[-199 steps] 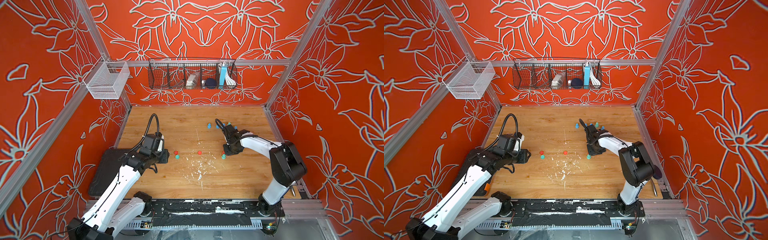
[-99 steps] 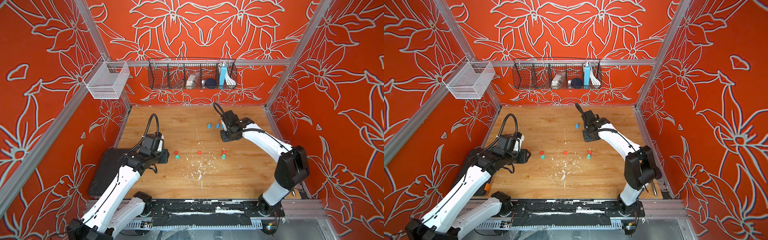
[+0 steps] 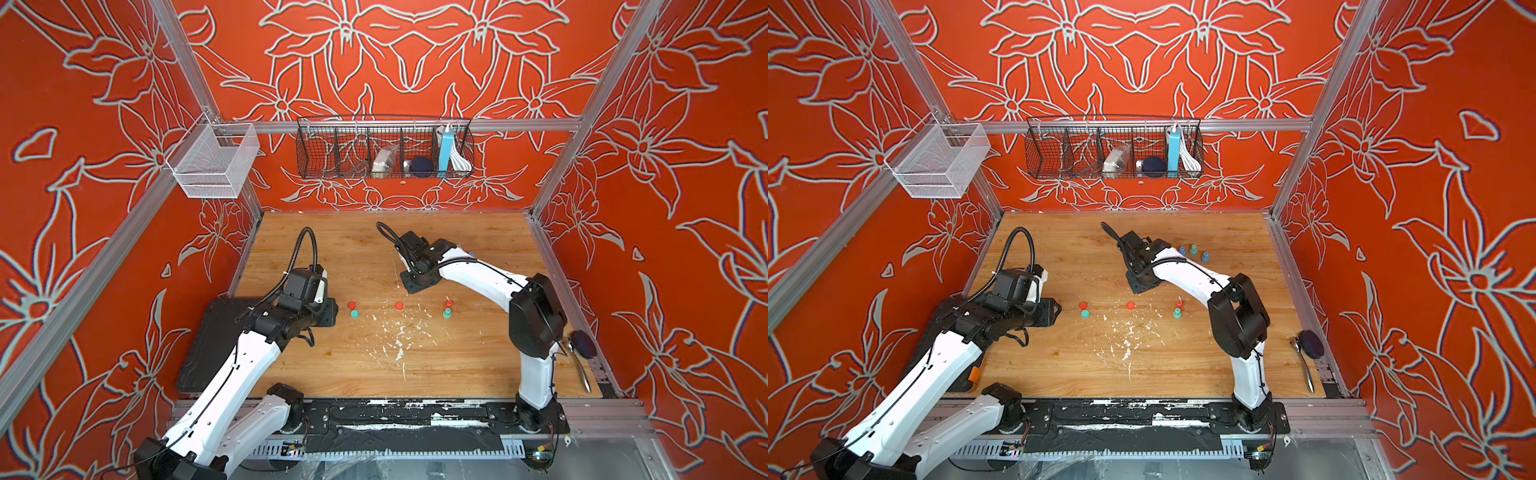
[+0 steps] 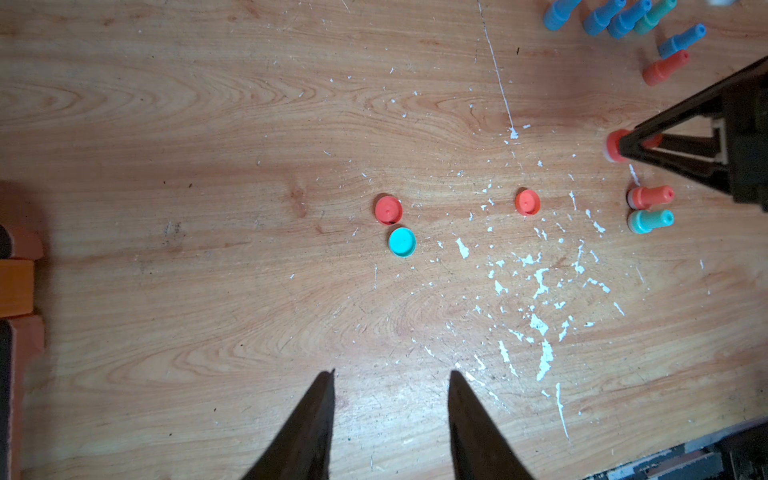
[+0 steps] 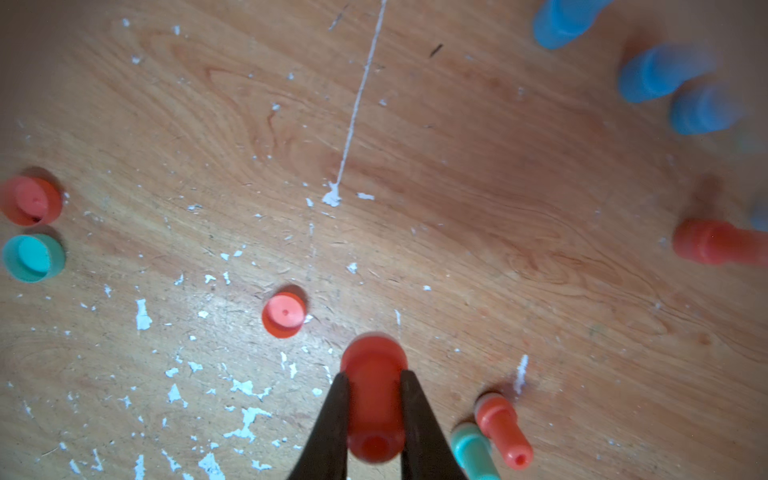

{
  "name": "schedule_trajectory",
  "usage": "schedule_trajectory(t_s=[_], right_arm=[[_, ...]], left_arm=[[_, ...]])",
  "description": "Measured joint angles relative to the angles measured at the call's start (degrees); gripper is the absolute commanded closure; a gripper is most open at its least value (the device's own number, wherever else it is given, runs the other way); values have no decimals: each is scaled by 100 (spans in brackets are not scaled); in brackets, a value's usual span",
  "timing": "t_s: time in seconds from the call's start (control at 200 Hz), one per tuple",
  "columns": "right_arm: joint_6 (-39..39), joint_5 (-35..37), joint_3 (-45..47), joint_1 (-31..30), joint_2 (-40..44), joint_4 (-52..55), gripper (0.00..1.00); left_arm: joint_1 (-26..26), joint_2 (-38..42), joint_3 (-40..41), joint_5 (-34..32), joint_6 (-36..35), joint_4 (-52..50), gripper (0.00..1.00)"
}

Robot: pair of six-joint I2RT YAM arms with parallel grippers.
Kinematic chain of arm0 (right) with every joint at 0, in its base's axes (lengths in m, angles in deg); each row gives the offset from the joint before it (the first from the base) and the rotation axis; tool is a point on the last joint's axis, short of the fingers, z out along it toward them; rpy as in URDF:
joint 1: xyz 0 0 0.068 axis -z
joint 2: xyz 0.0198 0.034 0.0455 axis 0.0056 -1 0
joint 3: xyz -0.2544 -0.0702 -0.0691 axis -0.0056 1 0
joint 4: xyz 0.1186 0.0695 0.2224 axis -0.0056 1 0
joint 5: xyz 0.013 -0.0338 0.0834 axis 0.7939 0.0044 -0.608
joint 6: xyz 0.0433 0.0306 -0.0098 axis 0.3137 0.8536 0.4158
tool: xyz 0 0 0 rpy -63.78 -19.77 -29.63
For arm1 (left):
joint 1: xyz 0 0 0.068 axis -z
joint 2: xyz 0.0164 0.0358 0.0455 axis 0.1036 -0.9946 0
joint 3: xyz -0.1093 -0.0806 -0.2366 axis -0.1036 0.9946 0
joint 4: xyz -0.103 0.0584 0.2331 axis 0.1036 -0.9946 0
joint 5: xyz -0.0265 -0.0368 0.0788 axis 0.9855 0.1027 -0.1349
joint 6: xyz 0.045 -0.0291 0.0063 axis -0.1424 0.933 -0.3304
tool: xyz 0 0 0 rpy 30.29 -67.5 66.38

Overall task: Close the stamp cap
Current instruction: Close the cover of the stamp.

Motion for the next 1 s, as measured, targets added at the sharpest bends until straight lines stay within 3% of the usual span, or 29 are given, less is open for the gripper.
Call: schedule_trajectory(t_s=[0.465,1.001], right_arm=[[127,-197,-271,-404,-675,7,91],[223,-236,-269,-470,-717,-116,91]], left_arm=[[0,0,0,11,0,28,55],[-11,7,0,15,0,37,55]])
